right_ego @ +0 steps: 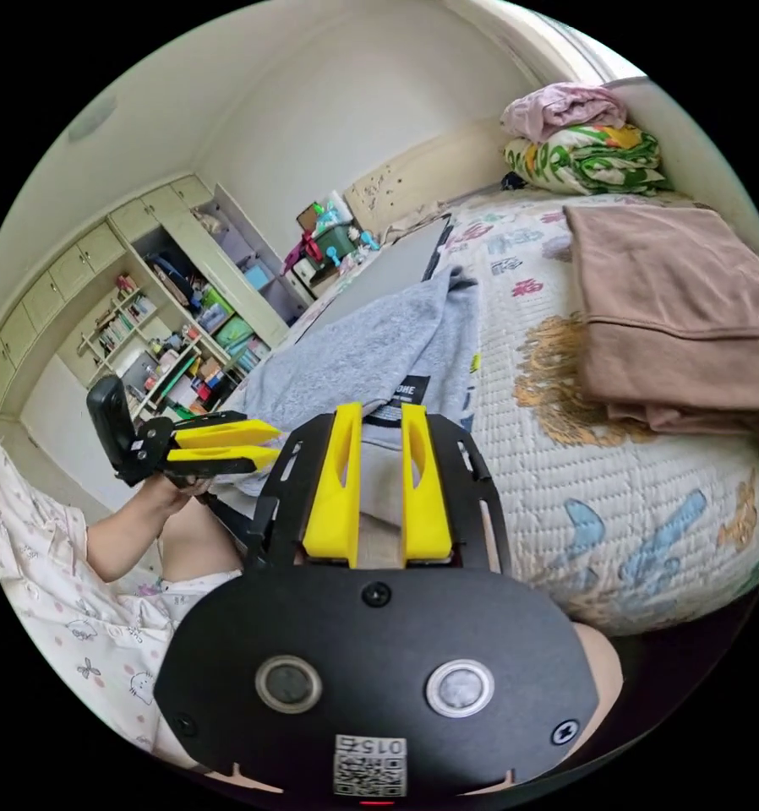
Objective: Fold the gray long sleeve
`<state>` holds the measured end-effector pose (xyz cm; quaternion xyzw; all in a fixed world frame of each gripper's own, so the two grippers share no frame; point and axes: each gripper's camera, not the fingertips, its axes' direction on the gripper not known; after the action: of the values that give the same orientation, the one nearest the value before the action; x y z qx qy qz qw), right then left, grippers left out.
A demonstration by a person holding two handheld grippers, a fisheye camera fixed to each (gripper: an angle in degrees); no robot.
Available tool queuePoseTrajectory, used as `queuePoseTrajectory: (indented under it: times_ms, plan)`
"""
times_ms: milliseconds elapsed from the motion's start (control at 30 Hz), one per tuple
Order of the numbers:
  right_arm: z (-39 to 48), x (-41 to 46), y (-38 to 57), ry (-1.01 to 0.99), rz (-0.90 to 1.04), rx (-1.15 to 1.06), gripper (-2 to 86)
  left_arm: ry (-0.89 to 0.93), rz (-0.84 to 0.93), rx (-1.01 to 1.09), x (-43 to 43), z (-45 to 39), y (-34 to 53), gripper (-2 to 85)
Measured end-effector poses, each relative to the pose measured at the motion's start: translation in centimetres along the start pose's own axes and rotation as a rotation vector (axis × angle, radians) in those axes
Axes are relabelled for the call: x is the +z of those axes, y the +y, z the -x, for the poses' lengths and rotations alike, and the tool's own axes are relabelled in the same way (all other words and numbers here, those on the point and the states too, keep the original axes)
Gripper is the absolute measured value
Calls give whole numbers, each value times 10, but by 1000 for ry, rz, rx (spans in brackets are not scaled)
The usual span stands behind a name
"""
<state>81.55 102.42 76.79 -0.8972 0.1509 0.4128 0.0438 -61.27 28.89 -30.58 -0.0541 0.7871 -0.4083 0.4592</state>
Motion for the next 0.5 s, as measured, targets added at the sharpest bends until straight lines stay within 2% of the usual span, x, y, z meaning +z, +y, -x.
queuePoseTrajectory:
  times_ms: [133, 233, 400, 500]
  plan:
    - [-14, -19, 22, 65, 4, 40, 95, 91, -109, -6, -28, 35, -26, 64]
    - [-27, -20, 36, -6, 58, 81, 103, 100, -117, -19, -26, 72, -70, 70]
    - [-31, -15, 46, -40, 81, 94, 112, 30, -167, -44, 18, 123, -163, 76]
    - [-37, -13, 45, -63, 87, 96, 112, -24, -105, -45, 64, 139, -219, 92]
